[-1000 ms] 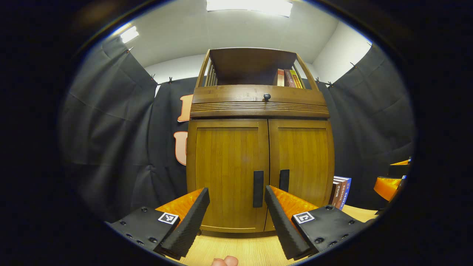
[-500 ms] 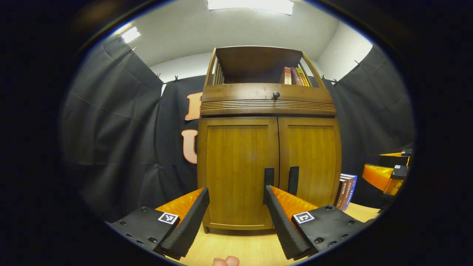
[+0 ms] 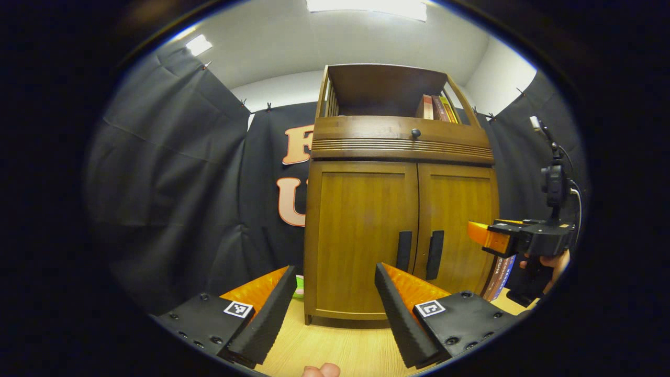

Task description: Open the right door of the double-door shoe cabinet with the right hand, and open the left door with the left hand.

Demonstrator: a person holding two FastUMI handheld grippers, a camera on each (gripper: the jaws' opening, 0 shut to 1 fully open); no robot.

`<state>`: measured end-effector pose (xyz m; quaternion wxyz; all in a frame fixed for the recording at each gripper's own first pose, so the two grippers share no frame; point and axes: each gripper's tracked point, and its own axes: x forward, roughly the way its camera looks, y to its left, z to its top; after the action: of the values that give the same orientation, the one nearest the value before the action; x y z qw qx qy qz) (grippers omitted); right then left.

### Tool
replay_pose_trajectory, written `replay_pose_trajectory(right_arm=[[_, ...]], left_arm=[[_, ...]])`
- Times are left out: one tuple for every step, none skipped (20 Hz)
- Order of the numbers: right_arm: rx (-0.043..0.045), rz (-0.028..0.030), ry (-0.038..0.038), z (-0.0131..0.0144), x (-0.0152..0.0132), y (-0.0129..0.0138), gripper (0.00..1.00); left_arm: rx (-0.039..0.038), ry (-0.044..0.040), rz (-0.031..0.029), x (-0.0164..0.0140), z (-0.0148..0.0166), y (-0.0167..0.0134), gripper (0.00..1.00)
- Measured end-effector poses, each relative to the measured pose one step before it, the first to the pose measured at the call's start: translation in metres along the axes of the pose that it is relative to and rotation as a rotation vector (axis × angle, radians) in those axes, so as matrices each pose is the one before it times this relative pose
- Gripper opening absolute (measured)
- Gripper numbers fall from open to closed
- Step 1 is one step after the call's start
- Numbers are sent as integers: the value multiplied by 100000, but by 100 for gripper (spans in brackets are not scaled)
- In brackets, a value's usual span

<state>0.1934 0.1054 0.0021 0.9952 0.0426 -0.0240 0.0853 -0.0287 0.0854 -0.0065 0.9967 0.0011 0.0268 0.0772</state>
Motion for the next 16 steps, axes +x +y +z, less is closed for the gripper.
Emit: replay_pose_trajectory(right_arm=[[-2097,-430,388,-622,1285,516,93],[-1568,232,986,-634,1023,490,93],[-1097,350,1796,-909,961,417,93],[-597,-942,1854,-921,914,34,93],[-86,-897,1342,-641,781,50,94],[24,-530,498,-396,617,-18,94],[-645,-823,43,-339,601,-52,94],[-897,-1318,553,-414,679,-97,94],[891,1472,269,-70,110,342,94],[851,-744,349,-244,502,107,94],[-66,-1144,650,-171,359,-136,84],[-190,-1670,1147,-403,488,-244,92],[1070,-384,1713,-527,387,57,92],[1955,-246,1983,-631,508,83,91],[2698,-81,1566,-404,494,-22,90],[3518,408,1921,-554,343,-184,89]], left_arm=[[1208,245,393,97,-66,438,97],[1541,164,661,-140,-108,521,95],[1451,98,610,61,-7,425,97],[742,274,278,258,-55,165,99],[728,37,87,131,83,161,97],[900,-535,79,133,109,111,95],[915,-300,3,181,161,131,95],[628,-120,-618,174,45,-67,95],[353,-84,-835,165,23,-94,97],[-38,-498,-742,174,244,-139,97],[-507,-825,-597,124,354,-141,97],[-386,-201,-503,79,15,-107,95],[-266,62,-562,180,1,-134,95],[-181,47,-605,-109,19,-214,95],[-92,-165,-121,102,72,30,96],[-42,-65,149,-27,36,175,96]])
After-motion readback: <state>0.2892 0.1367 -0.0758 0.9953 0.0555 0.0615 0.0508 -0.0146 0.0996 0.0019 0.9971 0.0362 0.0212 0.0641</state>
